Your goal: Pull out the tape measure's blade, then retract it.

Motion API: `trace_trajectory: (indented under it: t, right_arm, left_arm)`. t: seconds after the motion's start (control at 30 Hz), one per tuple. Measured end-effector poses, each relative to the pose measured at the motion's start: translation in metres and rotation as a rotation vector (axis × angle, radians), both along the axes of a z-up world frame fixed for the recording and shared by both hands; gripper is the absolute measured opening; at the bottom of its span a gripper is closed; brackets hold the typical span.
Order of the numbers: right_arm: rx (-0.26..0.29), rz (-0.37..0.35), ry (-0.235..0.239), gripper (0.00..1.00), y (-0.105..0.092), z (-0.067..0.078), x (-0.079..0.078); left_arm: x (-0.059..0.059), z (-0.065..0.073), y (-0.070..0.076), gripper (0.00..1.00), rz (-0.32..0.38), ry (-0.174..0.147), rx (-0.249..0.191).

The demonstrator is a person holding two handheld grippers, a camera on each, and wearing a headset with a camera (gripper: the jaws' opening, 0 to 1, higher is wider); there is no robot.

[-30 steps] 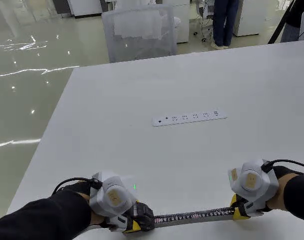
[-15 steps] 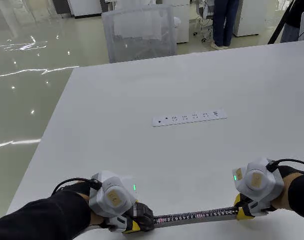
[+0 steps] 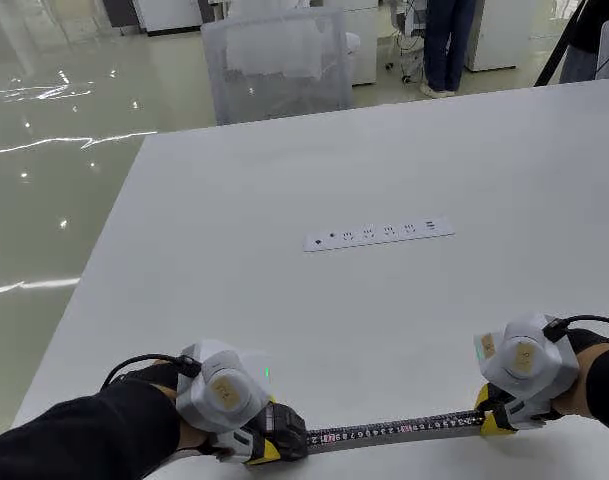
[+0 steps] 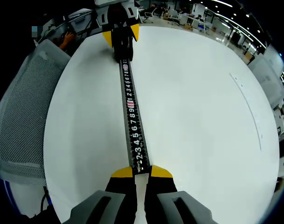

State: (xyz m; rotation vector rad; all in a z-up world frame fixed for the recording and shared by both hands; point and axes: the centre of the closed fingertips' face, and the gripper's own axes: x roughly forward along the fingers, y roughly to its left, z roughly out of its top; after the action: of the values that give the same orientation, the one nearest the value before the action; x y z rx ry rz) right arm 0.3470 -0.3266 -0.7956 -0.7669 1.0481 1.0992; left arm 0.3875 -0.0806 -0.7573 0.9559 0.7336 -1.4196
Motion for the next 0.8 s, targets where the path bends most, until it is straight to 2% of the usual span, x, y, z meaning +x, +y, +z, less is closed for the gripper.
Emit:
trace_trajectory:
  t: [0.27,0.33,0.5,0.8]
  right_arm:
    - [-0.001,-0.001,0.000,0.00,-0.004,0.002,0.000]
    - [-0.002,-0.004,0.000,0.00,-0.006,0.002,-0.001]
    - [0.001,-0.004,-0.002,0.00,-0.007,0.002,-0.001]
    - [0.000,-0.006,-0.005,0.00,-0.012,0.002,-0.002]
  left_arm:
    - [0.001,-0.003,0.002,0.29,0.006,-0.002,0.009]
    - [0.000,-0.003,0.003,0.28,-0.008,-0.017,0.008]
    - [0.001,-0.003,0.003,0.28,-0.002,-0.025,0.001]
    - [0.000,-0.004,0.002,0.28,-0.002,-0.019,0.005]
